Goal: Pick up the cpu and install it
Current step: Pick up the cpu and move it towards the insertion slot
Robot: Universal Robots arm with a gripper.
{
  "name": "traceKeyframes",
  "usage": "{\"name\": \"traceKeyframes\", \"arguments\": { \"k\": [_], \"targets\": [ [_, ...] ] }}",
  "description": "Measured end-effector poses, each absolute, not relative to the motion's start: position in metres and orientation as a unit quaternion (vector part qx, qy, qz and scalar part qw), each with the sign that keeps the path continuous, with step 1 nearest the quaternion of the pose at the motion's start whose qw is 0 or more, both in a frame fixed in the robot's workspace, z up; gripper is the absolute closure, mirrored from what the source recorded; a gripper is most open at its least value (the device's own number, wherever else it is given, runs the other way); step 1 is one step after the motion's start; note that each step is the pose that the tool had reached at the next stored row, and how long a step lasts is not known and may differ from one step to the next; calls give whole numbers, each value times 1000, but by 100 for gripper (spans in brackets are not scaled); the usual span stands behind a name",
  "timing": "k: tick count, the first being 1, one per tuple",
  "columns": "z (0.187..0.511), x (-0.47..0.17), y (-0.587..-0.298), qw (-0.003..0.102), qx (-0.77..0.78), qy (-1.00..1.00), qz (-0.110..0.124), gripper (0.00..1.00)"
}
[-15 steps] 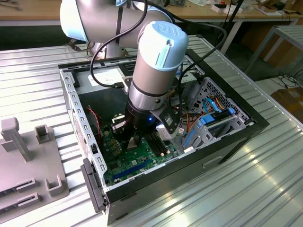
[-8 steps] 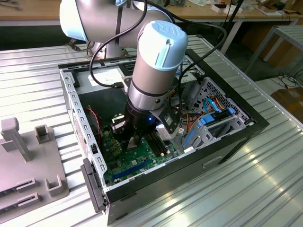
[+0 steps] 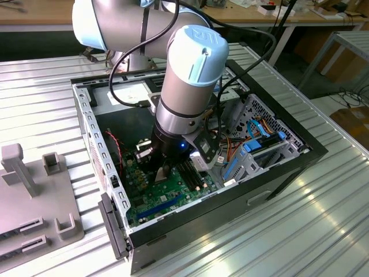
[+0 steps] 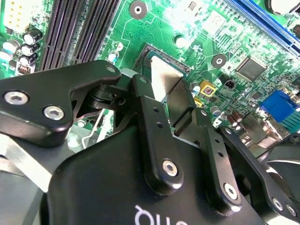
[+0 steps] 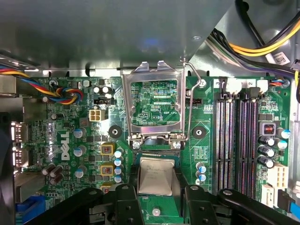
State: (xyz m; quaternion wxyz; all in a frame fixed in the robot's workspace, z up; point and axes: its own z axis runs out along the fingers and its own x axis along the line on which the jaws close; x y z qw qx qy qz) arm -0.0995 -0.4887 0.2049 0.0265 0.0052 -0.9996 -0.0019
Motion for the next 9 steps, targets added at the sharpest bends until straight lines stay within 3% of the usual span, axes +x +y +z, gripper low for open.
{"name": "traceKeyframes", "arguments": {
  "k": [9],
  "targets": [
    [205, -98, -489, 27, 22, -999, -1, 58]
  ]
}}
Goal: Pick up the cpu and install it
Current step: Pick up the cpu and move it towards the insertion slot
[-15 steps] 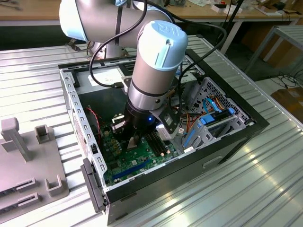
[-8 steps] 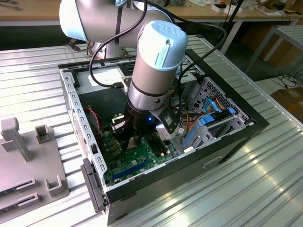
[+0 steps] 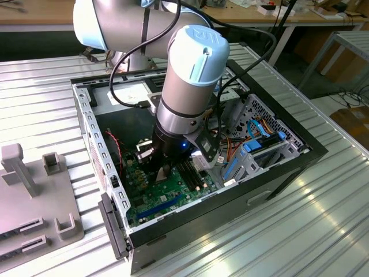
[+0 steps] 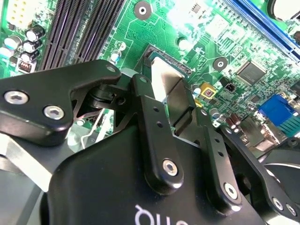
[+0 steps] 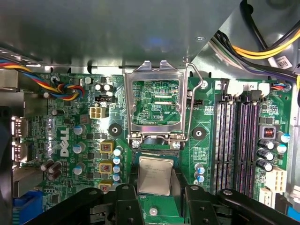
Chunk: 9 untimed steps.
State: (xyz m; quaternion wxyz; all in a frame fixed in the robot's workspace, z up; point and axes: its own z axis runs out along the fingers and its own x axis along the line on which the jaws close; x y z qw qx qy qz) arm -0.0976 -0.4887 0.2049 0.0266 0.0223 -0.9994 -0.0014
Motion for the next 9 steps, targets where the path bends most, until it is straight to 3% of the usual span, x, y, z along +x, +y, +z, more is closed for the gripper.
{"name": "traceKeyframes", "arguments": {
  "k": [9],
  "targets": [
    [205, -95, -489, 27, 37, -999, -1, 58]
  ]
}}
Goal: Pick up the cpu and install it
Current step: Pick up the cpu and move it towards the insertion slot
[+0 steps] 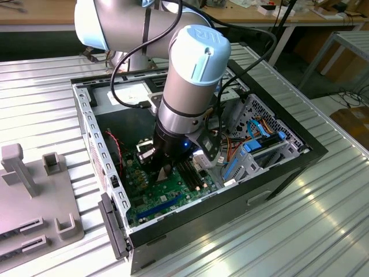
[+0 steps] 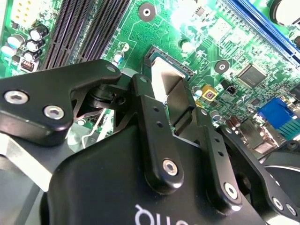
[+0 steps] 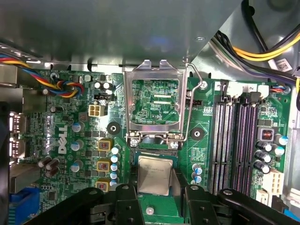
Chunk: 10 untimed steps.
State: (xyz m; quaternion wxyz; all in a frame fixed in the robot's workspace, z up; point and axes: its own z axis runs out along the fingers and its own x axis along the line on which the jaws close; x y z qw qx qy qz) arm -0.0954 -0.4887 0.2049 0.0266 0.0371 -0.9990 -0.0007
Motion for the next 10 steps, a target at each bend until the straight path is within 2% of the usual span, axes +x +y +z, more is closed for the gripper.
{"name": "traceKeyframes", "arguments": {
  "k": [10],
  "targets": [
    [205, -98, -488, 27, 40, -999, -1, 58]
  ]
}}
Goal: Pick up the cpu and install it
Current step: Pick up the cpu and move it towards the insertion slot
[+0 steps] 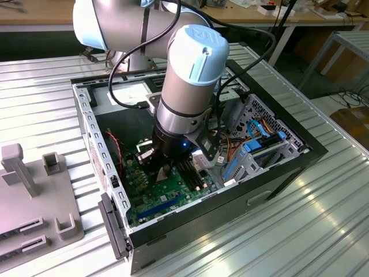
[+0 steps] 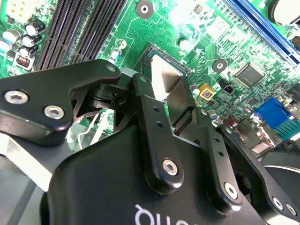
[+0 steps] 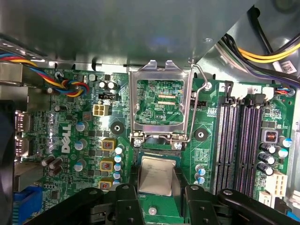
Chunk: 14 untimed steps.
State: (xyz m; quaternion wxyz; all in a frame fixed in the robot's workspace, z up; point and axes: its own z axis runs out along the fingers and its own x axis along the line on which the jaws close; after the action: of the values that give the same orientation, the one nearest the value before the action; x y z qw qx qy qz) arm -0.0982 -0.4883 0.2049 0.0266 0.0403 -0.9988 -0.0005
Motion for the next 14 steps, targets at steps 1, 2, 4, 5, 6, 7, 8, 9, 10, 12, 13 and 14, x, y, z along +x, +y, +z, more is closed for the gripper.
{"name": "traceKeyframes", "arguments": {
  "k": [1, 2, 4, 5, 6, 7, 8, 9, 10, 12, 13, 14],
  "targets": [
    [205, -98, -488, 27, 40, -999, 0, 58],
    [205, -98, -488, 27, 40, -999, 0, 58],
    [205, -97, -488, 27, 40, -999, 0, 58],
    [205, -97, -488, 27, 40, -999, 0, 58],
    [205, -97, -488, 27, 40, -999, 0, 58],
    [205, -97, -486, 27, 40, -999, 1, 58],
    [205, -97, -486, 27, 40, -999, 1, 58],
    [205, -97, -486, 27, 40, -999, 1, 58],
    [205, -97, -486, 27, 40, -999, 1, 58],
    [205, -97, -486, 27, 41, -999, 1, 58],
    [205, -97, -486, 27, 41, -999, 1, 58],
    [205, -97, -486, 27, 42, -999, 1, 58]
  ]
}}
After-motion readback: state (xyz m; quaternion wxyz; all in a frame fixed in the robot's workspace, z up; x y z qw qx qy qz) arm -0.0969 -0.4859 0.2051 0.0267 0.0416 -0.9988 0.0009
